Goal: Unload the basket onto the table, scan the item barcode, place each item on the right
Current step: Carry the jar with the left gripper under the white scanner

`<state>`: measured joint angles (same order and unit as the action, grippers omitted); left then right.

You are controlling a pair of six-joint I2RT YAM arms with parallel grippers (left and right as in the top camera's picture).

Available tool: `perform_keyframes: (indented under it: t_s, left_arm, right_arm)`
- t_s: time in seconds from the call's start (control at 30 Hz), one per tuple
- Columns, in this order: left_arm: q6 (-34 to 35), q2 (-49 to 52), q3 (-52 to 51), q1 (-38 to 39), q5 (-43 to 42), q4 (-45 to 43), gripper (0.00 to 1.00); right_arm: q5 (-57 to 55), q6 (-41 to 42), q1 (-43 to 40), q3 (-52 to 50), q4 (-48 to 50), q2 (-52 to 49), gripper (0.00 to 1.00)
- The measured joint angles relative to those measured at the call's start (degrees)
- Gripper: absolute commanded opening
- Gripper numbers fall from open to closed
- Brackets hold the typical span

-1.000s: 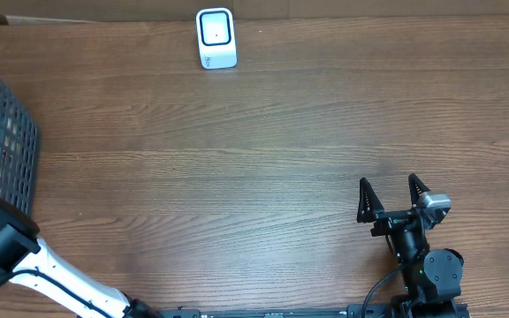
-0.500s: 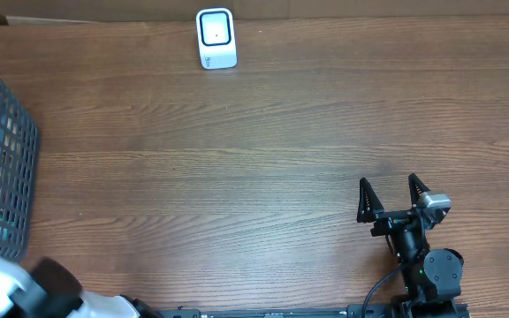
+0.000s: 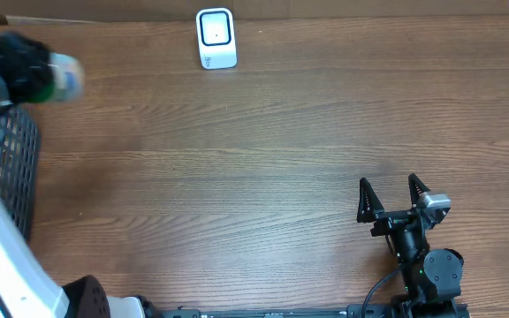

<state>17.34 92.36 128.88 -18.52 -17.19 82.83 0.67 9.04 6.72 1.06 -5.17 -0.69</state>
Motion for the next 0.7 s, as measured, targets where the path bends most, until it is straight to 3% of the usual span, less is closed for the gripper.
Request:
perform_keyframes:
  t_s: [0.37,0.7]
  left_arm:
    - [-1.27,10.91,-9.22,18.36,8.55,2.23,0.34]
    - [-1.14,23.52,-13.4,29.16,16.02,-1.7,0.31]
  right_arm:
    - [0.0,0.0,0.02,0.0,0.0,0.0,1.0]
    - [0.0,-0.02,0.0,0.0,0.0,0.0,1.0]
